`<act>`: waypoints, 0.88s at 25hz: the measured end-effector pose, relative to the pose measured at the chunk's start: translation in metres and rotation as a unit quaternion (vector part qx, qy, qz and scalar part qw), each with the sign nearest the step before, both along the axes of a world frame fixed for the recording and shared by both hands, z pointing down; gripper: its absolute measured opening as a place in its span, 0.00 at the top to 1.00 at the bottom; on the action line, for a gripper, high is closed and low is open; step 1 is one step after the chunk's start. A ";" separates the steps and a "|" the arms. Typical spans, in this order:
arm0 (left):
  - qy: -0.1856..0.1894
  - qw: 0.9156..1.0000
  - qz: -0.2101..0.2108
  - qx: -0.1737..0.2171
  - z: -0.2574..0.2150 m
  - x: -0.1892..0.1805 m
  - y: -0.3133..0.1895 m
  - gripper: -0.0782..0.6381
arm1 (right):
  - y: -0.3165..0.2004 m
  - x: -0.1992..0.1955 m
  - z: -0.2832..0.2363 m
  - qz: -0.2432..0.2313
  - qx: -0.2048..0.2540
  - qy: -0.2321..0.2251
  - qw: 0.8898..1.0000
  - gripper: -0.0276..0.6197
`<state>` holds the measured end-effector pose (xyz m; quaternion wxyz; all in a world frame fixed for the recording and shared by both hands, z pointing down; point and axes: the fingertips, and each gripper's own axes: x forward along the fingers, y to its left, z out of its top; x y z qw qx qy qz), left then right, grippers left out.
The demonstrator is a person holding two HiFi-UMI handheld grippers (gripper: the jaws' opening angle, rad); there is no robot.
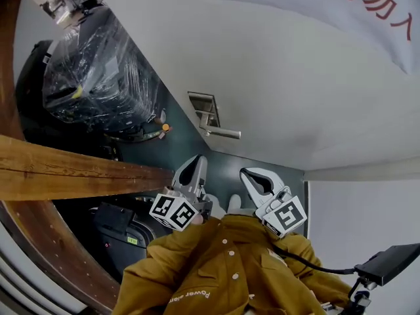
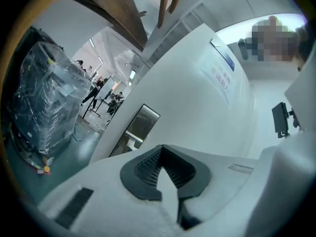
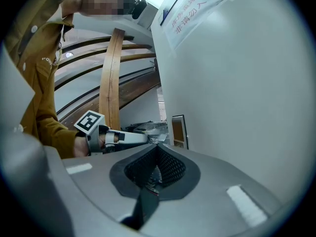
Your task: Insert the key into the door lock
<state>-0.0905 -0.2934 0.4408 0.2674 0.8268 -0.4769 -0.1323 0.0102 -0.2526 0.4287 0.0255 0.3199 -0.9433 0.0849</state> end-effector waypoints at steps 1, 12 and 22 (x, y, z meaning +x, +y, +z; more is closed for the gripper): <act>-0.013 1.000 -0.001 0.009 -0.006 0.002 0.004 0.89 | -0.001 -0.001 0.001 -0.001 -0.001 -0.001 1.000 0.95; -0.123 0.991 0.008 0.050 -0.035 0.025 0.060 0.89 | -0.003 -0.004 0.017 0.011 -0.022 0.040 0.999 0.95; -0.106 0.993 0.001 0.050 -0.037 0.024 0.066 0.89 | -0.002 -0.009 0.013 0.004 -0.015 0.038 0.999 0.95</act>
